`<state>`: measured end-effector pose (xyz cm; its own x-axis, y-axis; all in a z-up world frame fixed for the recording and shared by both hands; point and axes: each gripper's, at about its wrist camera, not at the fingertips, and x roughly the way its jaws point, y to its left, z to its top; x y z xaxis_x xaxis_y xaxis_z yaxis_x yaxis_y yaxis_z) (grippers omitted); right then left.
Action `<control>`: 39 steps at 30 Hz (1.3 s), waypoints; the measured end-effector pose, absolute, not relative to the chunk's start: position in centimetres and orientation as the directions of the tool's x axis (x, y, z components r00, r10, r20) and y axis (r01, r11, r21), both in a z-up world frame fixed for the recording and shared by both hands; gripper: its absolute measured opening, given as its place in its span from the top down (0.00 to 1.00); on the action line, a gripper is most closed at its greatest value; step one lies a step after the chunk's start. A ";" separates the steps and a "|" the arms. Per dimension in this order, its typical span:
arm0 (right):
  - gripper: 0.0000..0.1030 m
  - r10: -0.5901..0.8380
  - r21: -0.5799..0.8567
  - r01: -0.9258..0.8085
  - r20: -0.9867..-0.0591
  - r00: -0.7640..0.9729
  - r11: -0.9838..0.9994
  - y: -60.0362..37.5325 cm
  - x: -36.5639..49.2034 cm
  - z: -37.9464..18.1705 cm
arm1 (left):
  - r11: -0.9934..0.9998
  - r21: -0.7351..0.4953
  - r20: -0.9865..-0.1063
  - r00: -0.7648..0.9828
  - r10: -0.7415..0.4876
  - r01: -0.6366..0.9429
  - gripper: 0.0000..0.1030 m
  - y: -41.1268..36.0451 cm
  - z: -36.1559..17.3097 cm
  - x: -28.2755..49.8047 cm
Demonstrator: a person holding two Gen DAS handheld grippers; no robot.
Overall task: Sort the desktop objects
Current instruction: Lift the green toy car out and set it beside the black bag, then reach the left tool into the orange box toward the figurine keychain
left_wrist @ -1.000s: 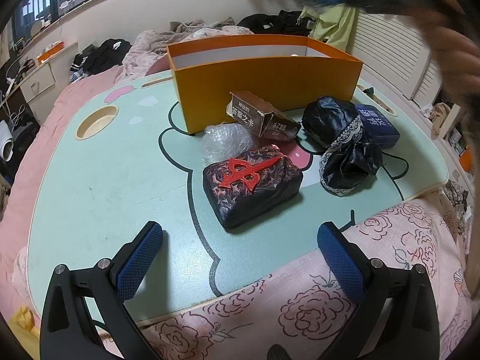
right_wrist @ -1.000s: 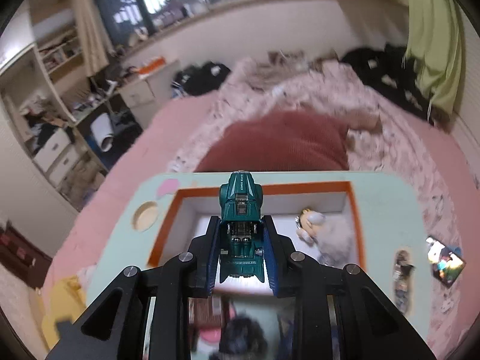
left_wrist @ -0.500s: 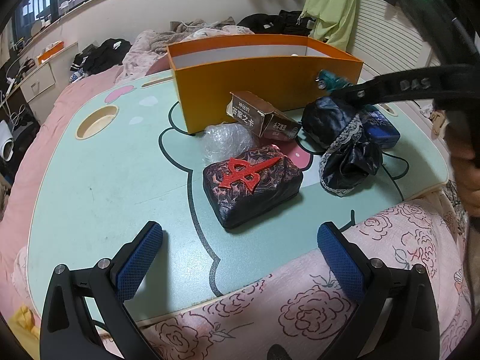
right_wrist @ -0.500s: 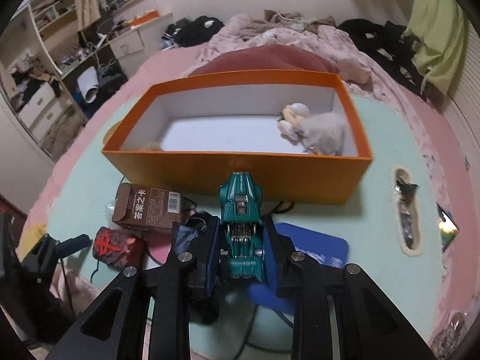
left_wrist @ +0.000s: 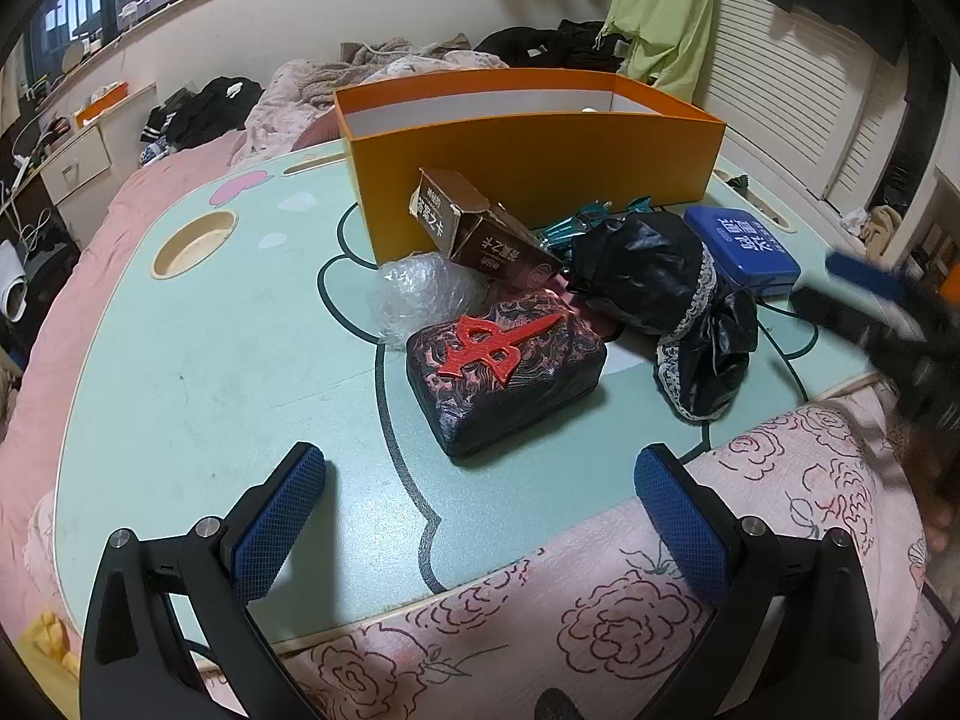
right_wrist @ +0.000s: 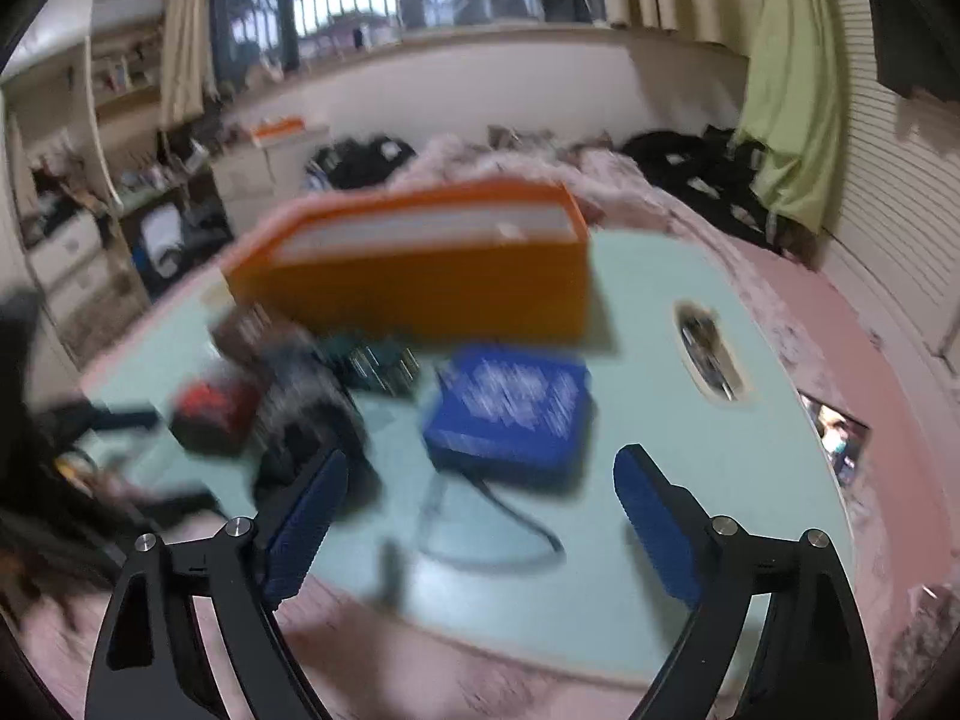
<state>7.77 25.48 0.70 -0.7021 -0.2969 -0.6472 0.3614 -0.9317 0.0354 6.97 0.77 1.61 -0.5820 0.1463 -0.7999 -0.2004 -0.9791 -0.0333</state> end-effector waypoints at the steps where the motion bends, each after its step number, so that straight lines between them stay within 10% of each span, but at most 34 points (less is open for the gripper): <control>1: 0.12 -0.274 0.023 0.352 -0.676 -0.684 -0.936 25.5 7.6 -0.2 | -0.979 -0.034 -0.800 -0.582 0.147 -0.201 0.00 0.7 1.6 7.1; 4: 0.00 -0.227 -0.016 0.331 -0.697 -0.681 -0.943 25.3 7.0 -1.1 | -0.979 -0.029 -0.800 -0.583 0.143 -0.201 0.00 0.8 1.6 7.0; 24: 0.00 -0.232 -0.019 0.342 -0.698 -0.677 -0.939 25.4 6.9 -1.4 | -0.990 -0.034 -0.794 -0.597 0.112 -0.140 0.00 0.1 1.5 7.2; 32: 0.00 -0.233 -0.019 0.343 -0.698 -0.678 -0.939 25.3 6.6 -1.2 | -0.983 -0.096 -0.593 -0.785 0.181 -0.154 0.00 -0.5 10.4 7.9; 39: 0.00 -0.233 -0.020 0.343 -0.697 -0.678 -0.939 25.3 6.6 -1.3 | -0.948 -0.147 -0.751 -0.591 0.293 -0.282 0.32 5.9 12.8 -4.6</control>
